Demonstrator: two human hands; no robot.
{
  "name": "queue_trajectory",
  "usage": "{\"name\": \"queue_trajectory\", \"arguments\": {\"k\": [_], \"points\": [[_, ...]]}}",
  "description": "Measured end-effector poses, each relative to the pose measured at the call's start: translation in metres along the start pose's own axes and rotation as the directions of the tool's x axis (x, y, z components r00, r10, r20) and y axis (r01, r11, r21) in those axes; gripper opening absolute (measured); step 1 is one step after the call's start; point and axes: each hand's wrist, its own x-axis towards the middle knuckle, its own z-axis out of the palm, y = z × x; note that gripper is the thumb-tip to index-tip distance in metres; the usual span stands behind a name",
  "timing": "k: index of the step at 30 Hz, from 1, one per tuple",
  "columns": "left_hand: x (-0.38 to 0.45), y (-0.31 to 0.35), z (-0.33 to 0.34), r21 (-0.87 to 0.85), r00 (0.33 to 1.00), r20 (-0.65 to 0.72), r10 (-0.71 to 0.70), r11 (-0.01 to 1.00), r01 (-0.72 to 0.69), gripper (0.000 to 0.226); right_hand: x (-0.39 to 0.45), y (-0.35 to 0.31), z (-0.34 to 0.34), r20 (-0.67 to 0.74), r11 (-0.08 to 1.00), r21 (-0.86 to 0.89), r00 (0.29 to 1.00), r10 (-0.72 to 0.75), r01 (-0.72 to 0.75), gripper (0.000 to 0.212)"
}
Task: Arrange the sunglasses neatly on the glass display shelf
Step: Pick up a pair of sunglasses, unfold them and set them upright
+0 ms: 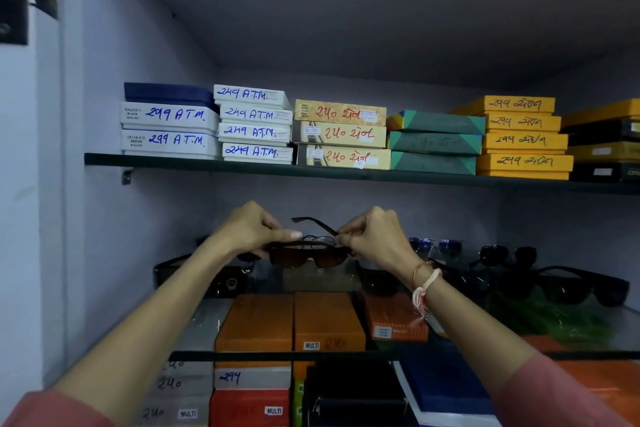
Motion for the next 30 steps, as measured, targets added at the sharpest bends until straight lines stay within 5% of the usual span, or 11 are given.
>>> {"name": "queue_trajectory", "arguments": {"k": [5, 14, 22, 27, 30], "points": [[-0.001, 0.004, -0.001, 0.153, 1.0, 0.001, 0.012, 0.988, -0.012, 0.022, 0.0, 0.002, 0.003, -0.011, 0.992, -0.036, 0.993, 0.117, -0.117, 0.026], [0.015, -0.005, 0.011, 0.536, 0.983, -0.115, -0.146, 0.824, 0.185, 0.022, 0.003, -0.008, 0.028, 0.068, 0.963, -0.213, 0.981, 0.181, -0.163, 0.016], [0.021, -0.012, 0.023, 0.548, 0.985, -0.082, -0.155, 0.818, 0.174, 0.039, 0.009, -0.003, 0.036, 0.153, 0.933, -0.265, 0.945, 0.288, -0.241, 0.043], [0.015, -0.007, 0.024, 0.541, 0.985, -0.09, -0.146, 0.824, 0.171, 0.026, 0.005, 0.001, 0.027, 0.213, 0.945, -0.229, 0.935, 0.284, -0.235, 0.026], [-0.007, 0.01, 0.021, 0.544, 0.979, -0.175, -0.105, 0.819, 0.185, 0.034, -0.008, 0.003, 0.007, 0.136, 0.969, -0.12, 0.963, 0.232, -0.217, 0.026]]}}
